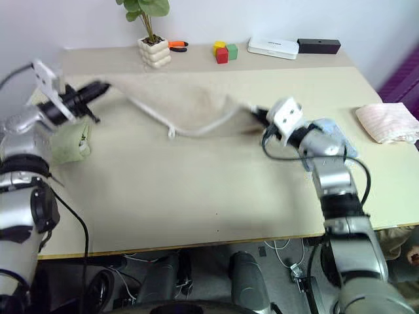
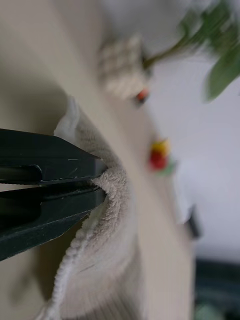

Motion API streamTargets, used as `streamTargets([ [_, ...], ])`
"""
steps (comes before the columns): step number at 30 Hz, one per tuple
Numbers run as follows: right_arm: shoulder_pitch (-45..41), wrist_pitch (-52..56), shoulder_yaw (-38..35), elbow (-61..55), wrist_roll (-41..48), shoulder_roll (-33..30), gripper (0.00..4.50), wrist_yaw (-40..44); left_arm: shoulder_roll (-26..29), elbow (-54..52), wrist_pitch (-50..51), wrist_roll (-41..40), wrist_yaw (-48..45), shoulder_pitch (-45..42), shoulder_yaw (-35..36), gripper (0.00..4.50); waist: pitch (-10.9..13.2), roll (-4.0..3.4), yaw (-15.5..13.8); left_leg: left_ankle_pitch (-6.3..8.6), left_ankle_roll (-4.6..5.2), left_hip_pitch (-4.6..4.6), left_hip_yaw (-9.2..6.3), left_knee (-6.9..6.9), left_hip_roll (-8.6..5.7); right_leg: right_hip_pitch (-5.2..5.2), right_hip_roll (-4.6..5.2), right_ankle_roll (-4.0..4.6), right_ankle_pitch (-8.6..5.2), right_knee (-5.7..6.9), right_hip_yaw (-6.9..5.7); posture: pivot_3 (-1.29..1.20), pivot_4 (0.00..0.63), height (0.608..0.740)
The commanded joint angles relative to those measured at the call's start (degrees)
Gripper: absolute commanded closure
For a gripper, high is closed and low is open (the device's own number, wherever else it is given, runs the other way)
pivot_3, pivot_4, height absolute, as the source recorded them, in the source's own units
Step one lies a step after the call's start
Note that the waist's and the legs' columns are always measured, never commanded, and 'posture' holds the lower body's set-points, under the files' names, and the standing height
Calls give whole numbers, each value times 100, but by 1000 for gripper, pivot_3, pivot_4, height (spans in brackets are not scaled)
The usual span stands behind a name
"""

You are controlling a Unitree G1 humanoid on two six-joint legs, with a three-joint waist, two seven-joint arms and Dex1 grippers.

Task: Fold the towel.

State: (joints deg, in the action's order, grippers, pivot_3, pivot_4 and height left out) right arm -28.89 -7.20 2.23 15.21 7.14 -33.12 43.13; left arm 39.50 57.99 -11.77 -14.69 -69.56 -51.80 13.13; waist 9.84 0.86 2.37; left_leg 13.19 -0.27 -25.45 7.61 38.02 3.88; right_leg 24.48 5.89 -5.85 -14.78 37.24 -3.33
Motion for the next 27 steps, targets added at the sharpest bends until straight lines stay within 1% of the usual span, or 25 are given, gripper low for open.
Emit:
streamTargets([
  [1,234,96,-155,-779,9,-358,4500,184,449,-767,375,-74,-765,415,-151,4424,0,0,-1,0,0,1,0,0,0,0,0,0,0,1,1,0,150,735],
  [4,515,210,-254,-1101,203,-700,4500,592,711,-1160,813,-160,-1264,791,-238,4424,-1,1,-19,4,4,3,-3,0,1,-1,0,2,-1,1,1,0,150,735],
  [7,741,322,-299,-1312,340,-998,4500,937,838,-1391,1015,-163,-1452,987,-297,4424,-1,2,-88,16,25,4,-4,4,1,-5,1,2,-1,0,1,0,150,735],
  [9,956,106,-191,-1227,167,-1236,4500,1168,877,-1474,998,-91,-1506,1131,-358,4424,-3,3,-138,19,31,6,-4,9,2,-6,1,3,0,0,1,0,150,735],
  [11,1061,54,-125,-1086,38,-1329,4500,1235,864,-1548,1108,-94,-1509,1204,-369,4424,-3,3,-175,20,32,6,-4,10,2,-8,1,4,0,0,1,0,150,735],
  [13,1040,110,-68,-924,-36,-1326,3867,1267,809,-1673,1133,-115,-1474,1264,-366,4500,-3,4,-169,20,33,6,-4,13,1,-8,1,4,0,1,1,0,150,735],
  [14,1033,-15,-2,-848,-220,-1355,3557,1230,781,-1733,1154,-130,-1455,1288,-365,4500,-3,4,-171,20,33,6,-5,13,2,-8,1,5,1,1,1,0,150,735],
  [15,1027,-108,47,-795,-378,-1379,3094,1193,760,-1778,1169,-137,-1435,1308,-365,4500,-3,4,-173,20,33,6,-4,13,2,-8,1,5,1,2,1,0,150,735],
  [16,1039,-174,82,-805,-506,-1414,2739,1175,746,-1815,1187,-144,-1425,1321,-366,4500,-3,3,-172,20,33,6,-5,13,2,-8,1,5,1,2,1,0,150,735],
  [18,1020,-122,40,-914,-514,-1392,1704,1129,737,-1878,1227,-162,-1412,1333,-361,4500,-3,3,-168,20,33,6,-5,13,2,-7,1,5,1,2,1,0,150,735],
  [20,989,157,-51,-1175,-406,-1396,1704,1131,739,-1923,1250,-173,-1388,1329,-355,4500,-3,3,-162,18,29,6,-4,12,2,-7,0,5,1,2,1,0,150,735],
  [22,974,247,-40,-1381,-504,-1458,1704,1128,728,-1990,1292,-185,-1364,1337,-354,4500,-3,3,-167,16,25,6,-5,13,2,-7,0,4,1,2,1,0,150,735],
  [25,958,659,14,-1743,-524,-1517,1704,1218,702,-2078,1324,-201,-1329,1348,-363,4500,-3,4,-176,17,27,6,-5,13,2,-7,1,5,1,2,1,0,150,735],
  [27,825,1345,-8,-2188,-266,-1500,1704,1308,683,-2154,1361,-212,-1302,1358,-365,4500,-3,4,-173,18,29,5,-5,14,2,-7,1,5,1,2,1,0,150,735],
])
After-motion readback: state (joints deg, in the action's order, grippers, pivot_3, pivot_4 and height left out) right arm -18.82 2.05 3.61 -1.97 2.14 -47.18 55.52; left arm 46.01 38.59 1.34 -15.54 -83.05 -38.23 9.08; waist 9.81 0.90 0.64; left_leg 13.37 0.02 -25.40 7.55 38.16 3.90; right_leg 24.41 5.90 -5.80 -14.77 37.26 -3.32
